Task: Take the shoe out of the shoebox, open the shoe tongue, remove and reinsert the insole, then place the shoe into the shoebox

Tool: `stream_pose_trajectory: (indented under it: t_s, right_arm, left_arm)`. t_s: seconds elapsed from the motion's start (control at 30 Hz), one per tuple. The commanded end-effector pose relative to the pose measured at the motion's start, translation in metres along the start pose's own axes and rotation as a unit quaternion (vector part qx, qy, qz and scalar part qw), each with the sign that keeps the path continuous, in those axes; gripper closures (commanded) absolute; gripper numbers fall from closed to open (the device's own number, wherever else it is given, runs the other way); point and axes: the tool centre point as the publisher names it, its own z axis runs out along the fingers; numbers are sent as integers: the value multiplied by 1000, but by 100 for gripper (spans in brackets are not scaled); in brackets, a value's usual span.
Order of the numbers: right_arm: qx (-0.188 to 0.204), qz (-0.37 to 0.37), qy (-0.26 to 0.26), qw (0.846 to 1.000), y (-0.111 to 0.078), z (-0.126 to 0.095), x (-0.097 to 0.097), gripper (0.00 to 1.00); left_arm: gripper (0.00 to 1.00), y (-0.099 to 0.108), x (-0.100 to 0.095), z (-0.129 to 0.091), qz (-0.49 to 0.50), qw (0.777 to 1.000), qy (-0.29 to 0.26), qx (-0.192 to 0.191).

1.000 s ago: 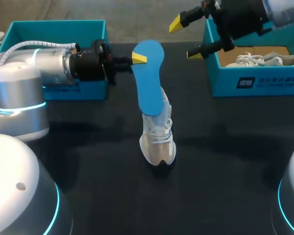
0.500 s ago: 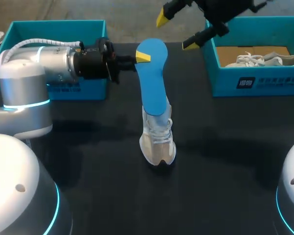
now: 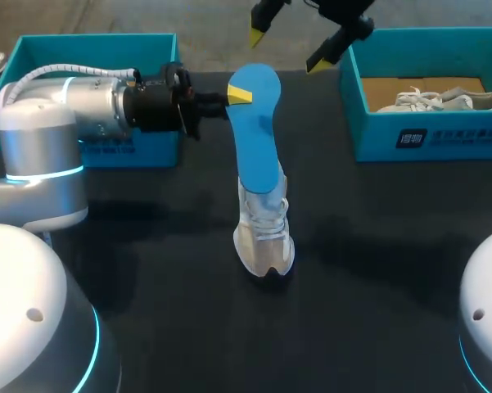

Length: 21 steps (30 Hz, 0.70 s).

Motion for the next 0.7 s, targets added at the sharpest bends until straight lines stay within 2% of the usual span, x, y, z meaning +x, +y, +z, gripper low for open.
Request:
stream_pose_trajectory:
  t_s: [0.03,0.37,0.7]
  right_arm:
    - [4,-1,-105,994,2,-4,2,0]
    - [21,-9,-162,986,5,1,13,0]
    - [17,-9,-219,975,3,8,19,0]
  left_arm:
    - [100,-1,-1,0,0,1000,1,0]
    - [100,-1,-1,0,0,1000,1,0]
    - [100,-1,-1,0,0,1000,1,0]
